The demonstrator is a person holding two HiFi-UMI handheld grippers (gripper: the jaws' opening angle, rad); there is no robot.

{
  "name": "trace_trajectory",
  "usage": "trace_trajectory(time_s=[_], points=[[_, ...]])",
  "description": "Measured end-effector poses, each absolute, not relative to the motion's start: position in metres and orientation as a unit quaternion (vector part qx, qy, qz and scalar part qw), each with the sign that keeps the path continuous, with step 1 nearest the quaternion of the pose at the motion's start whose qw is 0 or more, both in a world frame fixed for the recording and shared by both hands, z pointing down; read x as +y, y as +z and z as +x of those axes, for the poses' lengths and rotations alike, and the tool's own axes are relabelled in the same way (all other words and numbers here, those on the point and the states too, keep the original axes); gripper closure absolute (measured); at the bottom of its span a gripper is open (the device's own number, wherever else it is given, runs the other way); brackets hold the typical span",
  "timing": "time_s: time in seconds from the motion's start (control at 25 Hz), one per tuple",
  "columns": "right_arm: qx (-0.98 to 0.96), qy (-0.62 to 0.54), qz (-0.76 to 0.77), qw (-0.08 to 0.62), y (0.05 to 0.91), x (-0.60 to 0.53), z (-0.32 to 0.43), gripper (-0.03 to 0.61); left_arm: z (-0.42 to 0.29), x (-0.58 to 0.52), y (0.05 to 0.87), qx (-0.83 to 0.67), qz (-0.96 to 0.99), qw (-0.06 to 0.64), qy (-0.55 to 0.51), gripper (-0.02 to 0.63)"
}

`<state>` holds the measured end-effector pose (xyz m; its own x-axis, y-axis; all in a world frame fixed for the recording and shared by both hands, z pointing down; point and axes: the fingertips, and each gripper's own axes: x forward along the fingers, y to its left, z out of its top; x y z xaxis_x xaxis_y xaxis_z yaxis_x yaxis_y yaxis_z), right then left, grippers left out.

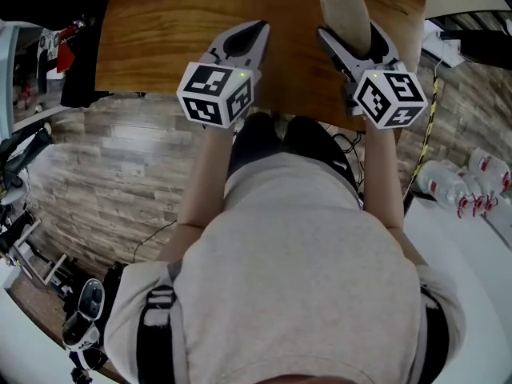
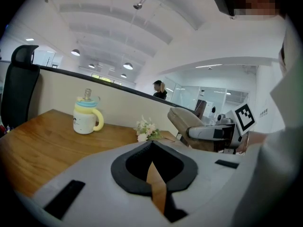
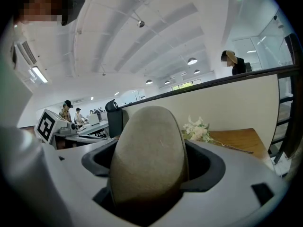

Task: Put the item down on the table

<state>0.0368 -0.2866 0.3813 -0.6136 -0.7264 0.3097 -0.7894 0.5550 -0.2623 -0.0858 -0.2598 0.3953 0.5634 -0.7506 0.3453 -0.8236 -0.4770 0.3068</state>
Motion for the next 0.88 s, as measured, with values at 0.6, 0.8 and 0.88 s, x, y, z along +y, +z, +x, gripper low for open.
trace_trajectory(time_s=[0.6, 0.8, 0.88], points=[[-0.873, 0.229, 0.393, 0.176, 0.475, -0.299, 0.005, 0.152, -0.085, -0.262, 0.470, -0.419, 0.852, 0.272, 0.155, 0.601], [-0.874, 0.228, 0.376, 0.208, 0.504, -0.306, -0.014, 0.152, -0.082, -0.260, 0.490, -0.406, 0.850, 0.293, 0.164, 0.601], [-0.874, 0.225, 0.369, 0.221, 0.514, -0.307, -0.021, 0.152, -0.079, -0.258, 0.497, -0.399, 0.850, 0.300, 0.167, 0.601]])
